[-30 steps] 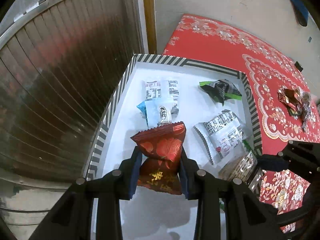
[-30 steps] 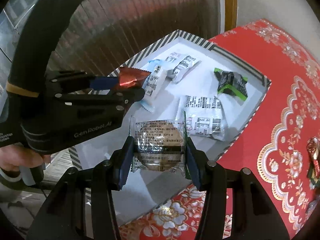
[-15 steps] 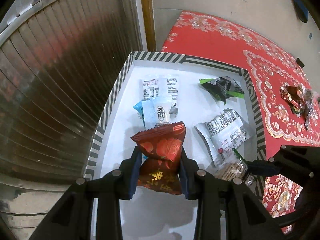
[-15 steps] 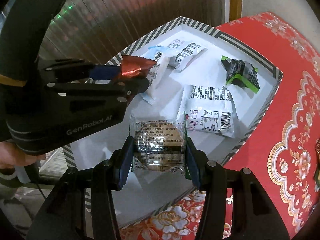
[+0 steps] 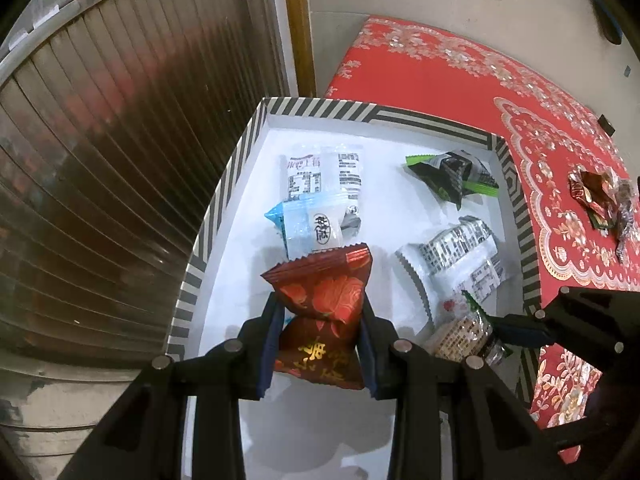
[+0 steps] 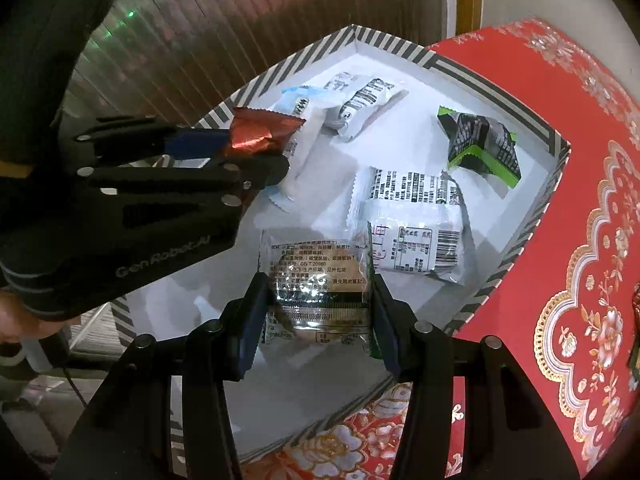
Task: Organize snacks
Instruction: 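Carry both packets over the white striped box, then open both tools to drop the packets into the box, then return both tools to the snack pile on the table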
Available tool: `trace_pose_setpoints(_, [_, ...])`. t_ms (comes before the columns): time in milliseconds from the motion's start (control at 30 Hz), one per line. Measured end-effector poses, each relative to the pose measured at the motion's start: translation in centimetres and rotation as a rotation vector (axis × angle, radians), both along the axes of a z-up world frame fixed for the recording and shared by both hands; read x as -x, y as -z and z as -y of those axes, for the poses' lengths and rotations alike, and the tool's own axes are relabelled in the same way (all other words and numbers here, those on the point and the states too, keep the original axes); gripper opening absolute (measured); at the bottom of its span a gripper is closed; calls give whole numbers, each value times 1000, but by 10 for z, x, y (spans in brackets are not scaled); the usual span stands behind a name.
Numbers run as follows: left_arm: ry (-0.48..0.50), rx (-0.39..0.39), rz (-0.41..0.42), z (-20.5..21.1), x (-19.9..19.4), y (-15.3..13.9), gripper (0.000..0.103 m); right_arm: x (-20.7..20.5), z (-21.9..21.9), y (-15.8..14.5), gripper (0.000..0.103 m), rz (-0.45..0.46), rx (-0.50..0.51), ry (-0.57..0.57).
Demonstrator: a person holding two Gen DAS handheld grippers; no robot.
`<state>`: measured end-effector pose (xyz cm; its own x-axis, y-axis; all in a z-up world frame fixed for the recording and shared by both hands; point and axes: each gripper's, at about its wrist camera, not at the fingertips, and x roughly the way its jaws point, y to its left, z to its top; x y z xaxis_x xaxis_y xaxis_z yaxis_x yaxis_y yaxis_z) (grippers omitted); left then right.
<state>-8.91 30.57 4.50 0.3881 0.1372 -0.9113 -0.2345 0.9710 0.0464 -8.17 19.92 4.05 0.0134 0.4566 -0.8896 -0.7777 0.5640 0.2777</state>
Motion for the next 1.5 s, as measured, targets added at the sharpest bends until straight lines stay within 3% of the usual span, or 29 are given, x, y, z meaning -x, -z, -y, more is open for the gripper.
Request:
trace_pose_setpoints(300, [-26, 8, -14, -2, 0, 4, 40, -2, -6, 3, 52, 23, -13, -6])
trace_pose_setpoints(367, [-45, 18, -15, -6, 1, 3, 46, -3, -4, 1, 55, 18, -28, 8])
trace_pose_setpoints(433, [-60, 13, -6, -8, 3, -1, 62, -5, 1, -5, 62, 13, -51, 14])
trace_pose_setpoints(533, [-64, 6, 18, -7, 6, -10, 71, -4, 8, -15, 63, 24, -77, 15])
trace_pose_setpoints(833, [-31, -14, 101, 15, -5, -42, 85, -8, 52, -50, 63, 102, -133, 116])
trace_pose_setpoints(1500, [246, 50, 60, 161, -72, -36, 86, -47, 219, -32, 63, 84, -69, 521])
